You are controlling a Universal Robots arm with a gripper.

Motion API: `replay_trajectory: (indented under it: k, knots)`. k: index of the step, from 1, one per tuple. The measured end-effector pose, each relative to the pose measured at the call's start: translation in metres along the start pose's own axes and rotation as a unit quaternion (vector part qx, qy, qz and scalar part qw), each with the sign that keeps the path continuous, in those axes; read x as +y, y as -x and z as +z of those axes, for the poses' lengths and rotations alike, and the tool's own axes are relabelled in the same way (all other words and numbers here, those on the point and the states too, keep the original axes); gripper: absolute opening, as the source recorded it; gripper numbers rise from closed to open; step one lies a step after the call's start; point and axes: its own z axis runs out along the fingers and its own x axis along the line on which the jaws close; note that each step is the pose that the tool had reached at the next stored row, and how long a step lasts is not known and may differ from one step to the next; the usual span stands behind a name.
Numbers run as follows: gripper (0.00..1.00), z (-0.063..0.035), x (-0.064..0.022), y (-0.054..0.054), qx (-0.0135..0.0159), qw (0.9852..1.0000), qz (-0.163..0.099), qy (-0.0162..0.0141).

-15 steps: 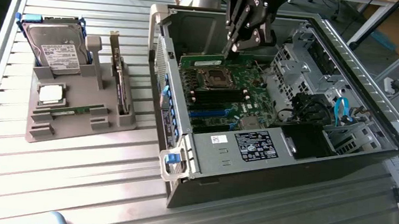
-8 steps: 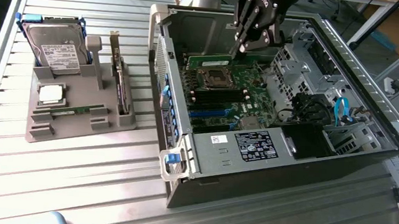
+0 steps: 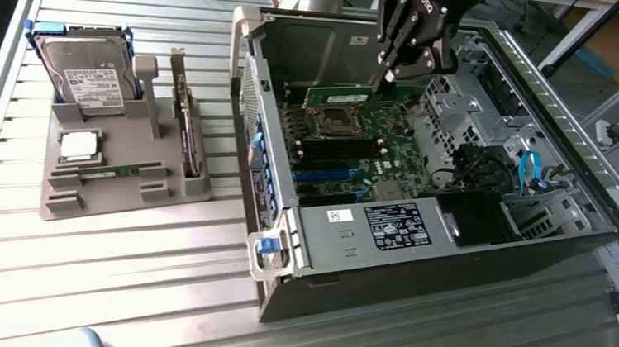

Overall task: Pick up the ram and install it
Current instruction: 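Pick up the ram and move it above insertion slot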

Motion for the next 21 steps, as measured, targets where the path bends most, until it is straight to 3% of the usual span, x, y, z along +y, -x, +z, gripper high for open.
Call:
replay_trajectory:
  k: [18,21]
  knots:
    - [0.12,0.0009,-0.0042,-0.0005,-0.0001,1.0,0.009,0.0002]
    - [0.12,0.0012,-0.0062,-0.0007,-0.0005,1.0,0.009,0.0026]
